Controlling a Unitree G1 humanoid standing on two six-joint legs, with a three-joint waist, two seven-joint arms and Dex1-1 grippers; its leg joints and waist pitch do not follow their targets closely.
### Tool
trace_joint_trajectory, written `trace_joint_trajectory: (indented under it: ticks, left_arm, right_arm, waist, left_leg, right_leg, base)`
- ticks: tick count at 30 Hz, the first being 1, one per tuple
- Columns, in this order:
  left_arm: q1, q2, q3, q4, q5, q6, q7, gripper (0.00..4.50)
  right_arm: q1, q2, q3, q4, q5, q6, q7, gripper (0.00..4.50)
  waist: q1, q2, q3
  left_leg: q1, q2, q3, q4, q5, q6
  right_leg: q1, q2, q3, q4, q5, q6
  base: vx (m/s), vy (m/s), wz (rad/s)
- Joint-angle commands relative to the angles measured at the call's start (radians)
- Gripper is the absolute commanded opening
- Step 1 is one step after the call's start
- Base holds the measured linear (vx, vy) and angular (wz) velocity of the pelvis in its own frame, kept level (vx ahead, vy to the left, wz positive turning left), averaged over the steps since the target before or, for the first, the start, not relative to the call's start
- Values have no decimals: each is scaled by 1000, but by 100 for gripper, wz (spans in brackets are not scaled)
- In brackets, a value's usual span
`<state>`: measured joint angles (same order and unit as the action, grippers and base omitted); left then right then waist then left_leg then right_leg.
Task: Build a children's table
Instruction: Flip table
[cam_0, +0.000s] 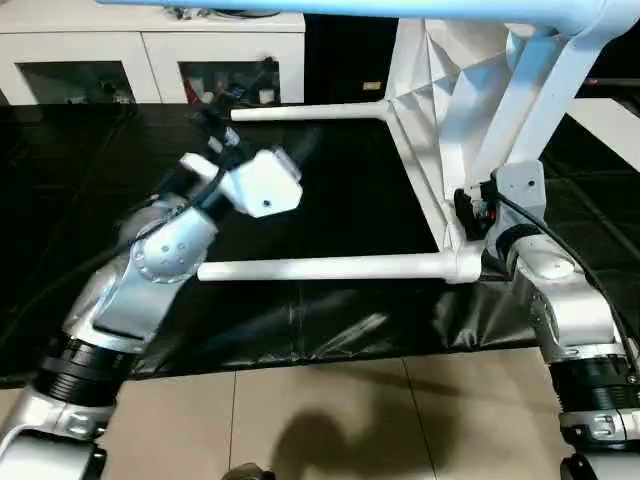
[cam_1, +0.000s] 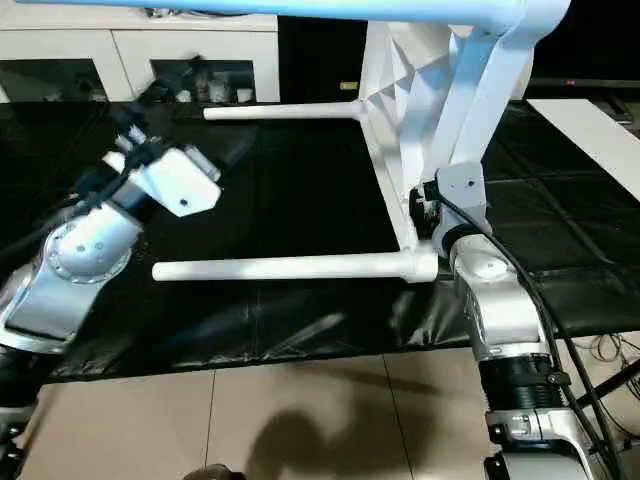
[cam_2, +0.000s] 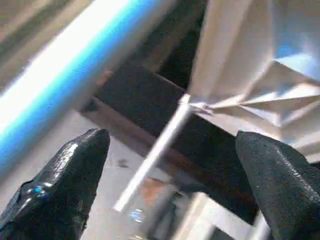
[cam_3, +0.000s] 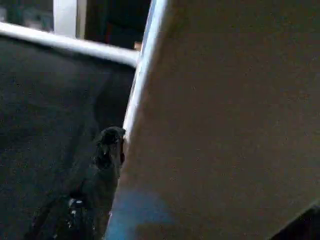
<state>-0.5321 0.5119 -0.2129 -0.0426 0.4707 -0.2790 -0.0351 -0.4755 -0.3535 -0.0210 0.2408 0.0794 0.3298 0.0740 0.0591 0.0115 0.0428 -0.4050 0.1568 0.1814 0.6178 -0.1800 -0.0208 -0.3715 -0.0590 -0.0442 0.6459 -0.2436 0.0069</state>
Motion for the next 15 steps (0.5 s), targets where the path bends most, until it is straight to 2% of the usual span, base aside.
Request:
trace_joint_trajectory:
  ticks: [1, 2, 3, 5, 6, 10, 15]
  left_arm:
    - [-8, -3, 36, -15, 90, -65, 123, 450]
    - [-6, -7, 44, -18, 102, -78, 142, 450]
    - [-4, -15, 60, -22, 122, -104, 175, 450]
    - [5, -15, 72, -41, 160, -119, 221, 450]
    - [6, -14, 76, -51, 174, -120, 240, 450]
    - [-2, -9, 77, -52, 203, -113, 280, 450]
    - [-32, -5, 68, 7, 233, -103, 282, 450]
  right_arm:
    - [-5, 13, -10, 14, -2, -35, 15, 323]
    - [-6, 15, -10, 18, -2, -43, 21, 313]
    - [-9, 18, -7, 27, -3, -60, 33, 304]
    - [-13, 22, -4, 36, -5, -70, 39, 301]
    - [-17, 23, -3, 40, -4, -71, 42, 284]
    - [-27, 23, 6, 59, -5, -88, 57, 255]
    - [-31, 17, 21, 70, -25, -114, 77, 216]
  waist:
    - [-5, -3, -57]
    - [-4, -4, -56]
    - [-5, -8, -57]
    - [-4, -7, -58]
    - [-4, -9, -57]
    - [-3, -8, -56]
    - [-3, -8, -56]
  left_leg:
    - [30, 74, -35, -79, -191, -35]
    - [31, 75, -36, -79, -192, -34]
    - [28, 73, -35, -78, -188, -25]
    - [29, 74, -36, -76, -173, -16]
    - [29, 74, -35, -76, -165, -11]
    - [30, 74, -35, -76, -175, -14]
    - [31, 72, -35, -77, -190, -20]
  right_leg:
    - [27, -83, 49, -78, -15, -180]
    - [28, -85, 49, -78, -15, -179]
    - [29, -85, 49, -78, -12, -184]
    - [29, -87, 48, -77, 1, -188]
    - [28, -85, 48, -76, 6, -190]
    - [25, -85, 47, -76, -14, -194]
    - [23, -85, 49, -77, -25, -189]
  base:
    - [0, 0, 0]
    - [0, 0, 0]
    - [0, 0, 0]
    - [0, 0, 0]
    - [0, 0, 0]
    - [0, 0, 0]
    - [0, 0, 0]
